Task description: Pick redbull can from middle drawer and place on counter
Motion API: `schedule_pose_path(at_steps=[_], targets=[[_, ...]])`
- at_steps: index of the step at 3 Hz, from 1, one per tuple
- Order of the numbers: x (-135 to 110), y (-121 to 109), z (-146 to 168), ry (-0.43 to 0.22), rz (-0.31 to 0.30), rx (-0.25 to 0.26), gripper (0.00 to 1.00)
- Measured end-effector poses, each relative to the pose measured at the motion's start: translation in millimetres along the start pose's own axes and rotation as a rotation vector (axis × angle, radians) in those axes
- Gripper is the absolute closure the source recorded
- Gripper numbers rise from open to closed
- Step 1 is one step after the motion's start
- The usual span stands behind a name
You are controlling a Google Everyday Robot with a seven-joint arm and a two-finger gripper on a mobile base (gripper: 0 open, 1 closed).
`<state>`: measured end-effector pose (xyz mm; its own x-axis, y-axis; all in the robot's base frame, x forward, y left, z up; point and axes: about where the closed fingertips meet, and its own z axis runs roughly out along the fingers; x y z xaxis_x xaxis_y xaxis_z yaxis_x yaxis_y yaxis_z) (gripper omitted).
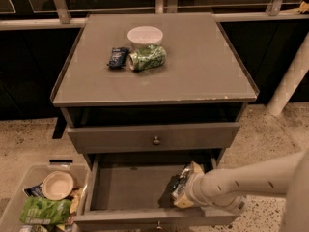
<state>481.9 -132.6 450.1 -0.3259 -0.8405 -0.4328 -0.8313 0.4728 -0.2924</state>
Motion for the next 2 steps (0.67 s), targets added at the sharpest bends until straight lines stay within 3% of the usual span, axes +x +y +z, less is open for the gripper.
schedule_pose_path(at_steps=[1,2], targets=[[-18,8,-49,0.0,-0.047,0.044,1.0],[-50,2,-87,-0.016,-0.113,0.084,1.0]])
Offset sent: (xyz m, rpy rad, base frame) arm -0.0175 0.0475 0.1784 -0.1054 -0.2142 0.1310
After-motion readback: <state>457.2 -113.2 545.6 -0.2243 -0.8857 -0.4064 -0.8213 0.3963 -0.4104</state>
